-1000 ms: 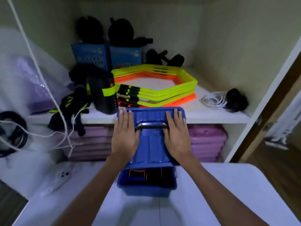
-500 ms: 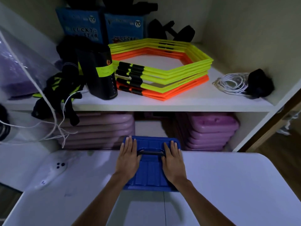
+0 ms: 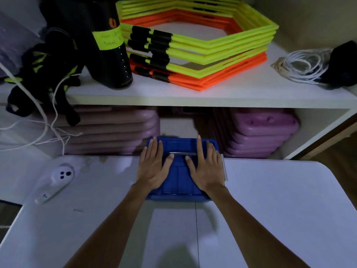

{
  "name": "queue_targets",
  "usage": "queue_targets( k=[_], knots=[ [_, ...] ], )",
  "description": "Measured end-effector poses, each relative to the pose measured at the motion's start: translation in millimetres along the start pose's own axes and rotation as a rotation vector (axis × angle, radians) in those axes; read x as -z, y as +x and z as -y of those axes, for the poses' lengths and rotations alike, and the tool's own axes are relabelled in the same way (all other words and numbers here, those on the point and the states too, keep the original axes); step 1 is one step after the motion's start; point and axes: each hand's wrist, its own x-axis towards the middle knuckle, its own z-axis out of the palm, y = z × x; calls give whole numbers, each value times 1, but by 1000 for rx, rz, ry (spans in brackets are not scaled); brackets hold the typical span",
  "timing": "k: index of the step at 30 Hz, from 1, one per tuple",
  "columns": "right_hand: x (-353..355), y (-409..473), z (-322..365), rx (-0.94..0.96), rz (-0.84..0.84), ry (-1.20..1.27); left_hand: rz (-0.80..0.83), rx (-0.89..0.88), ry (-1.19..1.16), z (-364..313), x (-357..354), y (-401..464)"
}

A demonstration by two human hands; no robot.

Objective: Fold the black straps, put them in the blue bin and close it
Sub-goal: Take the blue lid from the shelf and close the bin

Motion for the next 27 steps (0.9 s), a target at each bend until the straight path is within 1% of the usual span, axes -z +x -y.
queue_targets(
  k=[3, 5, 7, 8, 9, 10, 11, 12, 14, 16, 18, 19, 21, 23, 25, 27],
  knots=[
    [-3, 2, 1, 45, 75, -56, -92, 14, 40, 1, -5, -10],
    [-5, 2, 1, 71, 93, -84, -119, 28, 66, -1, -7, -14],
    [-6, 2, 0, 79, 90, -103, -171, 85, -11, -2, -4, -14],
    [-5, 2, 0, 80, 96, -112, -214, 134, -75, -1, -1, -14],
    [-5, 2, 0, 78, 103, -119, -238, 218, -150, 1, 3, -15],
    [-6, 2, 0, 76, 106, -124, -227, 339, -229, 6, 7, -16],
    [-6, 2, 0, 75, 104, -127, -191, 465, -294, 10, 10, -18],
    [-6, 1, 0, 75, 101, -130, -142, 554, -323, 15, 12, -21],
    [-7, 2, 0, 80, 93, -134, -59, 620, -341, 19, 14, -25],
    [-8, 2, 1, 83, 79, -133, -35, 621, -383, 19, 13, -25],
    [-8, 2, 1, 86, 63, -132, -29, 629, -521, 17, 12, -22],
    [-8, 2, 1, 82, 61, -133, -40, 614, -573, 16, 12, -22],
    [-8, 1, 1, 72, 67, -139, -80, 559, -587, 11, 14, -23],
    [-7, 0, 0, 66, 67, -144, -103, 523, -539, 5, 16, -21],
    [-8, 0, 0, 59, 51, -146, -92, 483, -450, -2, 13, -18],
    [-10, -1, 0, 50, 37, -140, -83, 452, -268, -10, 6, -21]
  ],
)
